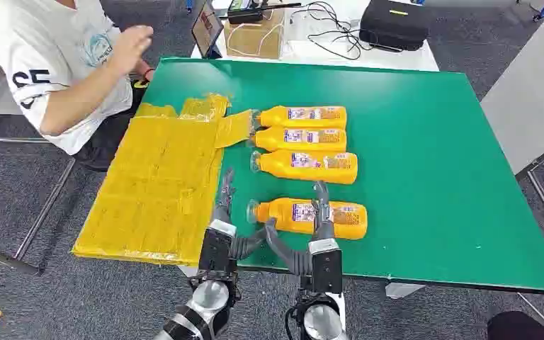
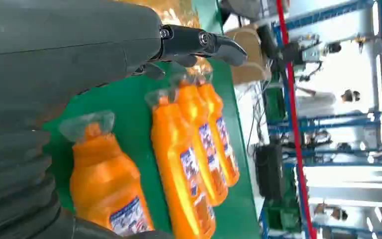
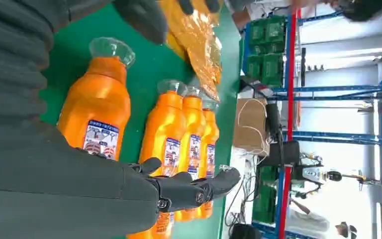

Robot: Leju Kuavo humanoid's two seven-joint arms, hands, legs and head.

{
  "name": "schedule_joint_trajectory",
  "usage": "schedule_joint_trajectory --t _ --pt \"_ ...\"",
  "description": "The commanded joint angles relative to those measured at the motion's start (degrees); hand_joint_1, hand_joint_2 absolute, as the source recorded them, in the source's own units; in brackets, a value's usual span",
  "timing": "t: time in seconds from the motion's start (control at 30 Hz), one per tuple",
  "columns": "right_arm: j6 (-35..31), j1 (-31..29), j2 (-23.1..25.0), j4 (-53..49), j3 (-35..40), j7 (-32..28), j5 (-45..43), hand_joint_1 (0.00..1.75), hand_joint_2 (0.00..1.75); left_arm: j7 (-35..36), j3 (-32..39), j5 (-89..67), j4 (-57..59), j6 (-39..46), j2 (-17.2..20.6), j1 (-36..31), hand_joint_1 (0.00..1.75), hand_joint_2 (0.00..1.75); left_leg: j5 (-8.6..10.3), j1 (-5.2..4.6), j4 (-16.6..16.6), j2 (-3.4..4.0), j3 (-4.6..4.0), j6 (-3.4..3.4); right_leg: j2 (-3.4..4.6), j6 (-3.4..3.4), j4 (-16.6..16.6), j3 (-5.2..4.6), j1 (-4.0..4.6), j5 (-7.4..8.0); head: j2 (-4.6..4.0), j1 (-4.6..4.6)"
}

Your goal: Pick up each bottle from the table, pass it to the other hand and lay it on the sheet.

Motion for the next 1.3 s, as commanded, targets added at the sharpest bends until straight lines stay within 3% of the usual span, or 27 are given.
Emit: schedule_joint_trajectory --t 0.03,0.1,0.27,0.4,0.6,0.67,0.7,0.8,0.93,1.2,1.3 --pt "-2.06 2.68 -0.81 1.53 -1.6 1.34 3.04 0.0 1.75 0.8 2.28 0.07 0.97 -0.49 -1.19 1.97 0.0 1.75 -0.07 0.02 -0.07 -0.01 0.21 -0.04 -0.03 -0.06 -0.08 0.22 0.03 -0.07 0.0 0.0" --pt "-2.54 2.49 -1.27 2.13 -2.28 1.93 4.27 0.0 1.75 0.43 2.59 -0.19 1.42 -0.47 -1.19 1.83 0.0 1.75 -0.24 0.11 -0.06 0.0 0.54 -0.1 -0.06 -0.13 -0.11 0.59 0.12 -0.23 0.02 0.0" --pt "-2.8 2.13 -1.9 2.5 -3.1 2.68 5.61 0.0 1.75 0.34 2.83 -0.42 1.47 -0.69 -1.06 1.83 0.0 1.75 -0.08 0.03 -0.08 0.02 0.22 -0.04 0.0 -0.06 -0.09 0.25 0.03 -0.07 0.0 0.0" --pt "-5.34 0.82 -4.15 5.41 -5.18 6.35 12.65 0.0 1.75 0.4 2.78 -0.93 1.28 -1.79 -1.11 1.97 0.0 1.75 -0.14 0.07 -0.07 0.01 0.35 -0.05 -0.03 -0.09 -0.12 0.41 0.08 -0.11 0.0 0.0" --pt "-3.6 -1.32 -6.78 8.84 -11.45 10.43 23.47 0.0 1.75 1.05 2.79 -1.82 0.83 -3.46 -1.24 2.14 0.0 1.75 -0.05 0.01 -0.08 0.0 0.15 0.0 0.0 -0.03 -0.11 0.2 0.01 -0.02 0.0 -0.02" --pt "-2.95 -2.06 -7.08 8.94 -13.0 11.25 25.75 0.0 1.75 1.0 2.92 -2.06 0.81 -3.9 -1.29 2.12 0.0 1.75 -0.24 0.07 -0.05 0.05 0.52 -0.04 0.01 -0.09 -0.15 0.6 0.08 -0.16 0.0 0.0" --pt "-2.78 -2.85 -7.92 9.76 -12.62 12.61 28.78 0.0 1.75 1.0 2.8 -2.18 0.76 -4.35 -1.28 2.08 0.0 1.75 -0.07 -0.02 -0.08 -0.02 0.19 0.0 -0.03 -0.03 -0.1 0.25 -0.03 -0.03 0.0 0.0" --pt "-4.94 -4.49 -8.66 11.47 -13.43 15.5 35.3 0.0 1.75 1.34 2.78 -2.57 0.45 -4.96 -1.41 2.1 0.0 1.75 -0.23 0.05 -0.02 0.04 0.47 -0.05 0.01 -0.09 -0.13 0.56 0.05 -0.15 0.0 0.0" --pt "-3.8 -6.51 -10.07 13.37 -13.7 19.11 41.13 0.0 1.75 1.89 2.33 -3.4 -1.74 -6.13 -1.34 2.81 0.0 1.75 -0.12 0.01 -0.03 0.02 0.22 -0.01 -0.01 -0.04 -0.09 0.28 0.0 -0.06 0.0 -0.02" --pt "-1.96 -8.67 -11.68 16.48 -11.79 23.17 48.66 0.0 1.75 2.51 2.77 -3.92 -1.62 -7.74 -1.53 2.69 0.0 1.75 -0.22 0.03 0.0 0.08 0.38 -0.04 0.05 -0.07 -0.08 0.44 0.03 -0.13 0.0 0.0" --pt "1.83 -10.18 -12.03 18.69 -10.22 25.02 51.2 0.0 1.75 2.86 2.96 -4.44 -2.4 -8.82 -1.5 2.77 0.0 1.75 -0.13 0.01 -0.02 0.07 0.22 -0.02 0.05 -0.05 -0.07 0.26 0.01 -0.05 0.0 0.0"
